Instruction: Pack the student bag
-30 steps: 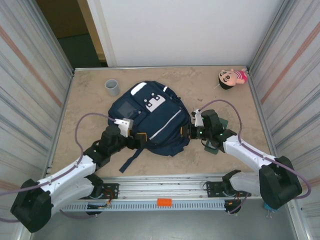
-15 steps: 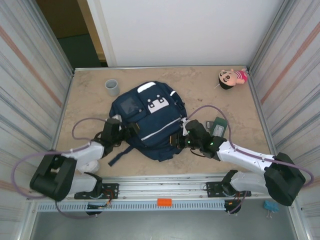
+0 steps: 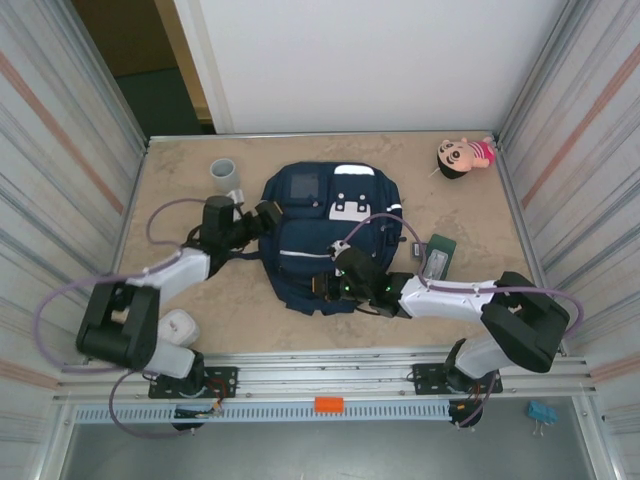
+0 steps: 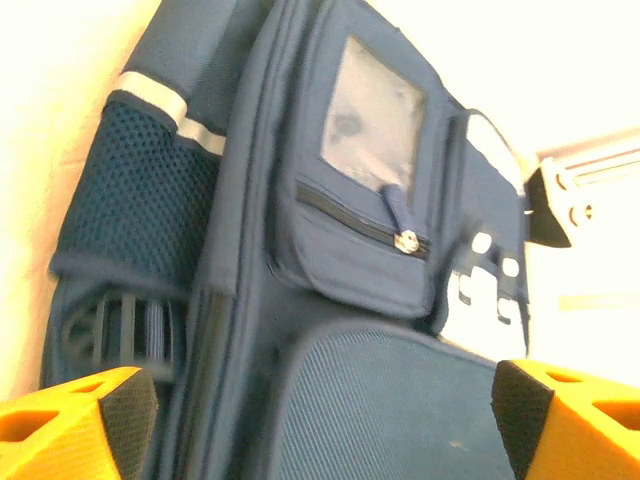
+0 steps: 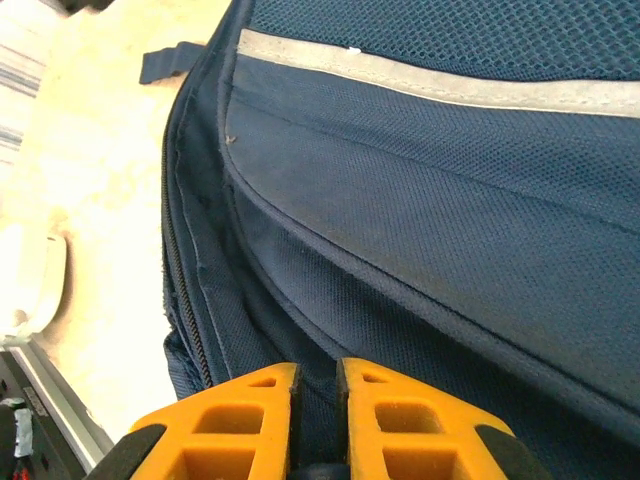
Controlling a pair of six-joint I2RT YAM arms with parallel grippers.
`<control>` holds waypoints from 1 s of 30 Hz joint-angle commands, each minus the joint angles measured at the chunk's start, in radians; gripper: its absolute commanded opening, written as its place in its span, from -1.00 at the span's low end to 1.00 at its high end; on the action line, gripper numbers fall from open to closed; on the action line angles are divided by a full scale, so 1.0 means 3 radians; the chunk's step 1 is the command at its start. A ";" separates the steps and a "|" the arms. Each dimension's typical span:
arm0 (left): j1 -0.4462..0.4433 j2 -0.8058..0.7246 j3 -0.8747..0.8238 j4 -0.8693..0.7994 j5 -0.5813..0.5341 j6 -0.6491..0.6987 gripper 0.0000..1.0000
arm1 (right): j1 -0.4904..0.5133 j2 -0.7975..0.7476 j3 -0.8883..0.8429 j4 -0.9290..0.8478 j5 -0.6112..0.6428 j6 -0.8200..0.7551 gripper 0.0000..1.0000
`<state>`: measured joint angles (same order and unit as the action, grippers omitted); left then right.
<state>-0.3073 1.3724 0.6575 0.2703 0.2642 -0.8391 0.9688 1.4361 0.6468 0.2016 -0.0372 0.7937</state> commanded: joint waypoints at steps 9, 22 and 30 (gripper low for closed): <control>-0.0983 -0.1811 -0.1303 -0.0767 -0.0742 -0.1506 0.64 | 0.0047 -0.0139 0.0169 0.0009 0.0062 -0.0311 -1.00; -0.1087 -0.0816 -0.1319 0.0617 -0.0502 -0.1854 0.32 | 0.0168 -0.0087 0.0203 0.0064 0.0033 -0.0434 -1.00; -0.1037 -0.0385 -0.1162 0.0846 -0.0450 -0.1831 -0.68 | 0.0182 -0.0335 0.0163 -0.0156 0.0176 -0.0631 -1.00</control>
<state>-0.6235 1.2541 0.2703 0.4274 0.1280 -1.3922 1.0077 1.4109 0.6731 0.1734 0.0044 0.6479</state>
